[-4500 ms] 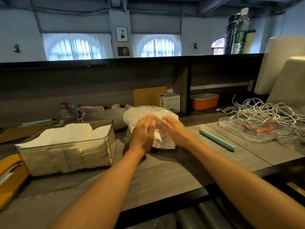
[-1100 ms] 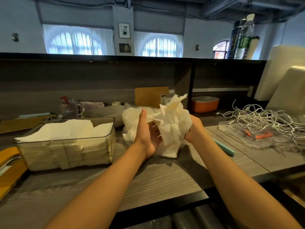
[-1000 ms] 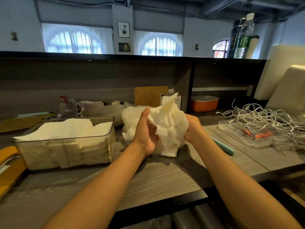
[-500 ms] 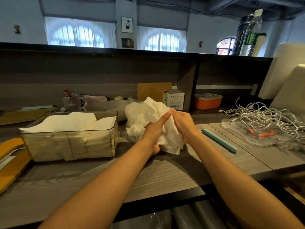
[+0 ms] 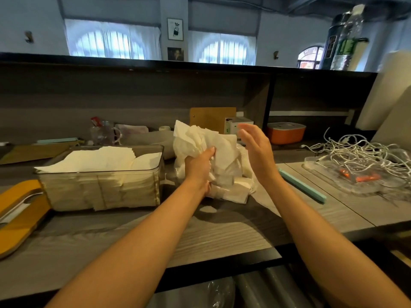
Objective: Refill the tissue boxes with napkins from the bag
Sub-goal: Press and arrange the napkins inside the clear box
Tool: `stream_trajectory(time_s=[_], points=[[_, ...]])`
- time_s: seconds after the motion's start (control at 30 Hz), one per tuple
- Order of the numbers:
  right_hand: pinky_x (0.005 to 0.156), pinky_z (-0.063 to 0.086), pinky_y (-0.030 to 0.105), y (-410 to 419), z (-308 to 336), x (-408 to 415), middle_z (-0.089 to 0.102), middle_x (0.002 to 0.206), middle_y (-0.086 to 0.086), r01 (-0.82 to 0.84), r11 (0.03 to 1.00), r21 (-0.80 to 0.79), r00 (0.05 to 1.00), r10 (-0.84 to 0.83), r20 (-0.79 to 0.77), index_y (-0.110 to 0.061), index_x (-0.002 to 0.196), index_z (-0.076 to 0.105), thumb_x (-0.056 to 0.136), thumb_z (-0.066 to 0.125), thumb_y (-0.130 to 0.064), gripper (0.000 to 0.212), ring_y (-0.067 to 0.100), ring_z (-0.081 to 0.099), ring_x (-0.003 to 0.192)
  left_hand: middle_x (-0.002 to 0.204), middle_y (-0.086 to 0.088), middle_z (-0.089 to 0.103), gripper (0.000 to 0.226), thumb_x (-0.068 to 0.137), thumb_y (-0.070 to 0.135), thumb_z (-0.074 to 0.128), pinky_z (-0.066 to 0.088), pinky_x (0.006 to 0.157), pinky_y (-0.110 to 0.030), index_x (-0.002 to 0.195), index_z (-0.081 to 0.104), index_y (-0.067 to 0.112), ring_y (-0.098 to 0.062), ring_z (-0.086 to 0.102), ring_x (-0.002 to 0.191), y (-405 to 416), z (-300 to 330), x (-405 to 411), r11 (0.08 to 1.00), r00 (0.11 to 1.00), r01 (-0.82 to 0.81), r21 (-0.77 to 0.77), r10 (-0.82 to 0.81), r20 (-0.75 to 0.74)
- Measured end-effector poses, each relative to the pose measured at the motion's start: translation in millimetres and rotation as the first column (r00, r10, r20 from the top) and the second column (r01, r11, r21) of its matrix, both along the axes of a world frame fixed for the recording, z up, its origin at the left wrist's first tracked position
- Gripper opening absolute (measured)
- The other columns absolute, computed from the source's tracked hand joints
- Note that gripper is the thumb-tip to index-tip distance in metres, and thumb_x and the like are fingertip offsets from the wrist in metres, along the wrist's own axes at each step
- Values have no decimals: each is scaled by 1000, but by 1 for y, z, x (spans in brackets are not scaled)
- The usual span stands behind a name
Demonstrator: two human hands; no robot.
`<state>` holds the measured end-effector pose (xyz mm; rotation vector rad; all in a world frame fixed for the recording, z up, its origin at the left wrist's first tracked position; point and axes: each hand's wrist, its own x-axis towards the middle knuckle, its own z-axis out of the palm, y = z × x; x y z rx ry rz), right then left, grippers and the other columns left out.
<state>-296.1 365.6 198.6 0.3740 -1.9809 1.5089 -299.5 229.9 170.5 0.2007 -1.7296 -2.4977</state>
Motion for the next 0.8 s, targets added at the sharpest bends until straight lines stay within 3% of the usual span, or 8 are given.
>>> stream_trajectory(time_s=[0.1, 0.17, 0.23, 0.33, 0.43, 0.57, 0.7, 0.8], points=[[84, 47, 20, 1, -2, -1, 57, 113, -7, 44, 987, 157, 996, -31, -86, -26, 112, 62, 91, 58, -43, 27, 6, 56, 99, 117, 1, 68, 56, 82, 42, 73, 54, 95, -53, 133, 55, 27, -25, 64, 109, -2, -3, -2, 1000, 1000, -11, 4, 11, 2], [87, 50, 29, -2, -7, -5, 55, 110, -10, 30, 955, 296, 999, -33, 6, -23, 118, 63, 91, 66, -35, 30, 10, 54, 102, 116, -1, 69, 45, 89, 43, 68, 59, 86, -47, 130, 57, 26, -24, 66, 105, -1, -2, 2, 999, 999, 34, 0, -34, -5], [86, 51, 30, -5, -11, -8, 55, 110, -12, -1, 933, 361, 992, -45, 119, -23, 124, 62, 88, 71, -32, 39, 10, 54, 104, 115, -3, 71, 43, 93, 50, 61, 60, 83, -44, 128, 59, 26, -25, 68, 103, 1, -2, 6, 994, 994, 113, 10, -113, 0], [74, 50, 22, -1, -11, -9, 62, 98, -12, 6, 958, 287, 986, -54, 160, -21, 115, 68, 84, 75, -29, 33, 8, 59, 91, 114, -8, 73, 54, 92, 65, 51, 57, 90, -52, 129, 60, 27, -30, 71, 102, 2, 0, 10, 955, 962, 263, 137, -271, 42], [68, 50, 21, 2, -7, -9, 61, 90, -11, 87, 980, 178, 974, -121, 190, -21, 104, 65, 85, 73, -29, 22, 8, 59, 83, 110, -13, 73, 44, 98, 53, 50, 58, 79, -45, 125, 62, 21, -30, 70, 97, 1, 2, 13, 920, 945, 287, 267, -317, 78], [71, 52, 26, -2, -8, -7, 61, 96, -7, 49, 986, 162, 963, -90, 256, -20, 111, 63, 97, 58, -32, 19, 11, 60, 86, 109, -12, 74, 41, 98, 47, 53, 57, 77, -43, 127, 62, 20, -31, 70, 96, 1, 1, 15, 918, 941, 290, 269, -326, 97], [61, 40, 27, -5, -6, -4, 57, 73, 9, 28, 976, 215, 971, -78, 226, 2, 86, 68, 100, 52, -32, 40, 15, 52, 65, 112, -10, 74, 48, 90, 56, 61, 58, 81, -43, 122, 65, 22, -30, 70, 101, 0, 1, 14, 910, 923, 338, 241, -370, 104], [62, 40, 32, -2, -4, -2, 50, 66, 8, 62, 988, 139, 971, -92, 221, 8, 78, 64, 99, 54, -28, 43, 16, 47, 62, 113, -11, 73, 38, 93, 37, 65, 59, 75, -42, 125, 65, 16, -31, 71, 98, 2, -2, 11, 911, 923, 340, 233, -371, 106]])
